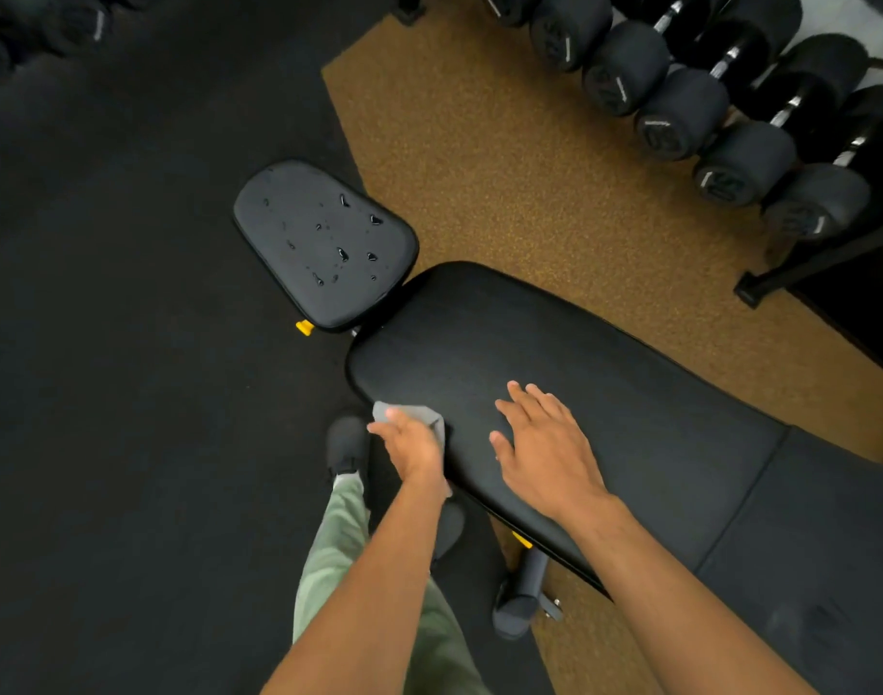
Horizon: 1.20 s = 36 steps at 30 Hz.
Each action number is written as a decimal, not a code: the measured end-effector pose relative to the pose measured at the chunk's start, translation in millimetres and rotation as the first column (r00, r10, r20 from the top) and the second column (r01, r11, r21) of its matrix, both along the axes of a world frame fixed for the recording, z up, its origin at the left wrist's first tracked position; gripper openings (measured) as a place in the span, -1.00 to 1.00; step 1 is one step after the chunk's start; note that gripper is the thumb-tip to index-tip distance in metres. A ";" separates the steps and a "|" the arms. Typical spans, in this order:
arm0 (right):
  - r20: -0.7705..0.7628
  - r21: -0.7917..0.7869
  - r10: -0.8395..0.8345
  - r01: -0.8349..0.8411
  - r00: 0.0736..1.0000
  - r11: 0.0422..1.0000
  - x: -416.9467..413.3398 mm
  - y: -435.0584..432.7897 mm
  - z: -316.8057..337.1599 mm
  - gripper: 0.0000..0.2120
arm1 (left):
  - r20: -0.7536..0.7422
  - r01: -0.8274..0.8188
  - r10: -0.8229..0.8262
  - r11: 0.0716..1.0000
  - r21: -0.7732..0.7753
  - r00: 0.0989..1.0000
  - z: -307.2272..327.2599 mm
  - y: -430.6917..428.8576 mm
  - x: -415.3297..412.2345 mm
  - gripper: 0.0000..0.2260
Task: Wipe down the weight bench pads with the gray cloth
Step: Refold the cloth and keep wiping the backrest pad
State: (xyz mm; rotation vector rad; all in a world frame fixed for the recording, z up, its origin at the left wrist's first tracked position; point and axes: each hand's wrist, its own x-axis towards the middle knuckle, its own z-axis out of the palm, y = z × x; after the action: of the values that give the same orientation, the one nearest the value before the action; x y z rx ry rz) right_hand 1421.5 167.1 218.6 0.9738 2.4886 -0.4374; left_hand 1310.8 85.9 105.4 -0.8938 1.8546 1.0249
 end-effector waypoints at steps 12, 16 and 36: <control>0.057 0.142 -0.052 0.044 0.997 0.989 -8.4 1.0 -10.7 -0.40 | 0.071 -0.095 0.092 0.995 0.040 0.993 47.5 8.2 67.2 -0.53; 0.079 0.158 -0.069 0.056 0.994 0.986 -12.8 3.3 -17.7 -0.33 | 0.037 -0.007 0.008 1.000 -0.025 0.999 16.2 5.3 34.5 -0.48; 0.020 0.019 0.003 -0.003 1.000 1.000 -106.6 13.0 -71.3 -0.31 | -0.073 0.379 -0.380 0.925 -0.023 0.922 -124.0 17.3 -179.8 -0.58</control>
State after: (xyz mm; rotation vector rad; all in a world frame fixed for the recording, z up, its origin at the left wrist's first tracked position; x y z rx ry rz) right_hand 1315.0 180.1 147.2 0.9769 2.4803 -0.4011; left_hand 1131.1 103.2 -18.6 -0.4736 1.9964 0.8168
